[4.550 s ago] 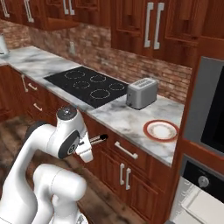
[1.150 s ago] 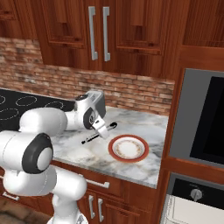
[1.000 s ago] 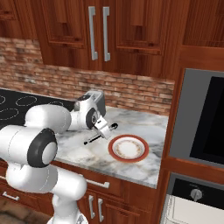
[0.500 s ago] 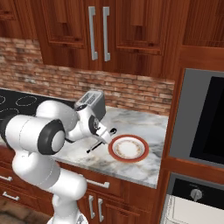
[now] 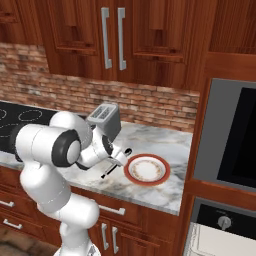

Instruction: Pick up the tongs from the counter and place them near the plate next to the oven.

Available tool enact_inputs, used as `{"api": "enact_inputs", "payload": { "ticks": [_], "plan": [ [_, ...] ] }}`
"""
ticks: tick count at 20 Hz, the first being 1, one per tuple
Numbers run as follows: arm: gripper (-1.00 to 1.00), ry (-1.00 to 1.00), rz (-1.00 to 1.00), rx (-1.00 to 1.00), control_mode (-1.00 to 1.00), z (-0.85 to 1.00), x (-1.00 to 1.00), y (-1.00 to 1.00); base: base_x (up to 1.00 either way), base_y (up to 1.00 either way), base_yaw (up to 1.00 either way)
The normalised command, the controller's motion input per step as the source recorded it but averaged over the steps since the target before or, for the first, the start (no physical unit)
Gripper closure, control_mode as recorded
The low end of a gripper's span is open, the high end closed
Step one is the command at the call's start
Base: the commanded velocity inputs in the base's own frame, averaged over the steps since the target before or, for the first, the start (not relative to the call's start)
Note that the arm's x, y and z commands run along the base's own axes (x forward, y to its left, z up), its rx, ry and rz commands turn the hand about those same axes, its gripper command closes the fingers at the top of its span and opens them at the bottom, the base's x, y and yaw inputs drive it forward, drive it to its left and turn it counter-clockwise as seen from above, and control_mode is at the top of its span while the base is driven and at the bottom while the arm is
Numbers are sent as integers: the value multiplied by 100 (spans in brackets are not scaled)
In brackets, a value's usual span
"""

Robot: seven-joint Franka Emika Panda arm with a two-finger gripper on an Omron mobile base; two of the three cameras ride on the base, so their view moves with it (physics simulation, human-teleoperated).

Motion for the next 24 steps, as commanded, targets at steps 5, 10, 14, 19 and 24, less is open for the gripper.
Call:
{"api": "enact_inputs", "payload": {
  "ticks": [5,10,14,19,24],
  "plan": [
    [100,1,5,-7,-100,-14,36,0,0,0,0],
    [100,0,5,-1,-100,-20,37,-1,0,0,0],
    [100,0,4,0,-100,-32,41,-19,0,0,0],
    [100,0,3,0,-100,-43,32,-30,0,0,0],
    [-100,0,2,0,-100,-55,12,-26,0,0,0]
  ]
}}
